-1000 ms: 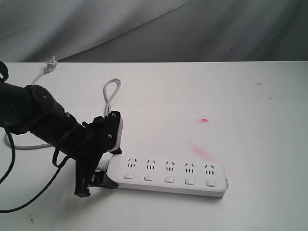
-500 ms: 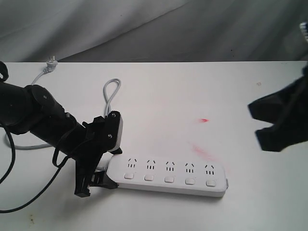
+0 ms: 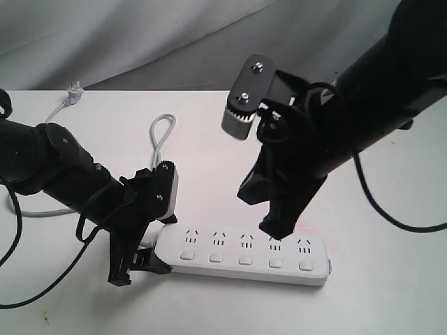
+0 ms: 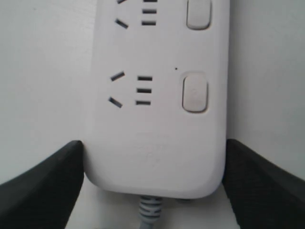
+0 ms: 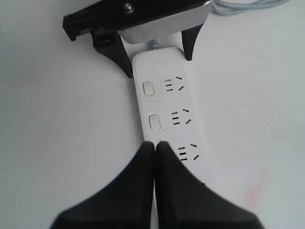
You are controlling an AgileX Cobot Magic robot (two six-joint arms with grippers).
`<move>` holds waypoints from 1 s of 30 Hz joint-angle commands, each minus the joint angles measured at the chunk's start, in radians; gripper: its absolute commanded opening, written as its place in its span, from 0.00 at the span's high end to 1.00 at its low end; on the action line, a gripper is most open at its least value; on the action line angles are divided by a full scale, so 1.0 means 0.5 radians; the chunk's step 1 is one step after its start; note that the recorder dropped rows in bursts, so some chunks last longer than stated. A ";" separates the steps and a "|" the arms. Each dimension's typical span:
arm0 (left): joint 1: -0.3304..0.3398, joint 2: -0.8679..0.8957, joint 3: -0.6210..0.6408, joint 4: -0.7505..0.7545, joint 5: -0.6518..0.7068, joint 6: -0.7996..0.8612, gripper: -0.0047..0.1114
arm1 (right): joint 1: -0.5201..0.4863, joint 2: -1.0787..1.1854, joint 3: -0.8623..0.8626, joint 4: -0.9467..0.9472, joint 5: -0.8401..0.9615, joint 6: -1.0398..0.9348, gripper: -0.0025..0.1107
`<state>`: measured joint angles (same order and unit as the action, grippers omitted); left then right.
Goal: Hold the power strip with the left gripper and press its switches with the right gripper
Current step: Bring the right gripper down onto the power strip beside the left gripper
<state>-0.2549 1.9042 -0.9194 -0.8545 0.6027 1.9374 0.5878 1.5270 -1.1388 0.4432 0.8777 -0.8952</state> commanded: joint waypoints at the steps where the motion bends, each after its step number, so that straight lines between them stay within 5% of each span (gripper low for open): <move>1: -0.009 0.013 -0.012 0.005 0.007 0.016 0.39 | -0.017 0.148 -0.021 0.041 -0.161 -0.096 0.98; 10: -0.009 0.013 -0.012 0.005 0.007 0.016 0.39 | -0.009 0.343 -0.021 0.129 -0.297 -0.096 0.98; 20: -0.009 0.013 -0.012 0.005 0.007 0.016 0.39 | 0.039 0.383 -0.021 0.258 -0.376 -0.096 0.59; 30: -0.009 0.013 -0.012 0.005 0.007 0.016 0.39 | 0.068 0.383 0.050 0.440 -0.475 -0.311 0.56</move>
<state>-0.2549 1.9042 -0.9194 -0.8545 0.6027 1.9374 0.6118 1.7197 -1.1352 0.6187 0.6618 -0.9816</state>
